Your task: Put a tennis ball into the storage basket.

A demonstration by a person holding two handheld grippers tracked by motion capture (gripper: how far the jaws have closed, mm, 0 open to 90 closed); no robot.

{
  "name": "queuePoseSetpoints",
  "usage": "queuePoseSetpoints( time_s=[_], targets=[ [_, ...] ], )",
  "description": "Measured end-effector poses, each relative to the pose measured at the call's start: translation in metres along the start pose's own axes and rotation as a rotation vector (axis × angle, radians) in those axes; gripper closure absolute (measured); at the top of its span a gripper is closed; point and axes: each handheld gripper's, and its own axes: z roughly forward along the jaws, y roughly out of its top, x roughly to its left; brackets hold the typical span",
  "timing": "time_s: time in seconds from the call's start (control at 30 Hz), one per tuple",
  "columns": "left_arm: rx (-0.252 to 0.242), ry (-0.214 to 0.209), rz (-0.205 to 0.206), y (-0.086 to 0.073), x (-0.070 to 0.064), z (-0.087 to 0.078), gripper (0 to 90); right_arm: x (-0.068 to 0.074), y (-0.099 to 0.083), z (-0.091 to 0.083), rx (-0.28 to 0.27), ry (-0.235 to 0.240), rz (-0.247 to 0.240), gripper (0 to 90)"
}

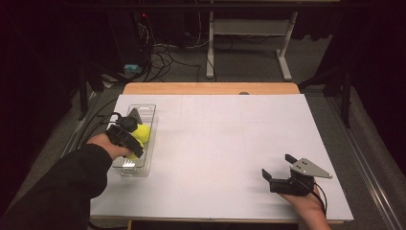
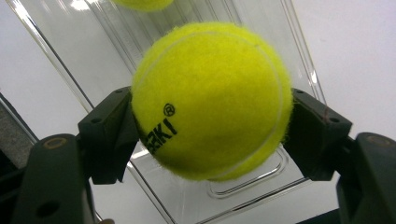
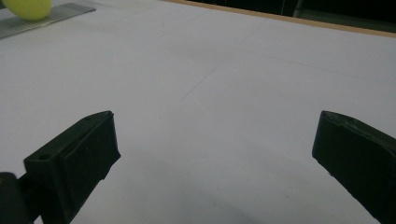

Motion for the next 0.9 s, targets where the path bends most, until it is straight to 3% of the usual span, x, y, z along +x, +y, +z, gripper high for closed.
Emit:
queuePoseSetpoints(
  time_s=[0.13, 0.23, 0.33, 0.67, 0.9],
  targets=[
    [-0.007, 0.004, -0.002, -0.001, 0.000, -0.002, 25.5, 0.000, 0.000, 0.000, 0.000, 0.000, 0.001, 0.5],
    [-0.031, 0.029, -0.002, 0.000, 0.000, -0.008, 10.0, 0.000, 0.000, 0.000, 0.000, 0.005, 0.001, 1.0],
    [-0.043, -0.001, 0.002, 0.001, -0.001, -0.016, 0.5, 0.000, 0.001, -0.001, -0.001, 0.002, 0.000, 1.1],
    [-0.037, -0.009, 0.054, 0.012, -0.022, -0.020, 0.5, 0.000, 0.001, -0.001, -0.005, 0.000, 0.001, 1.0],
    [-0.047, -0.025, 0.096, 0.025, -0.045, -0.018, 0.5, -0.001, 0.001, -0.002, -0.004, 0.000, 0.006, 1.0]
  ],
)
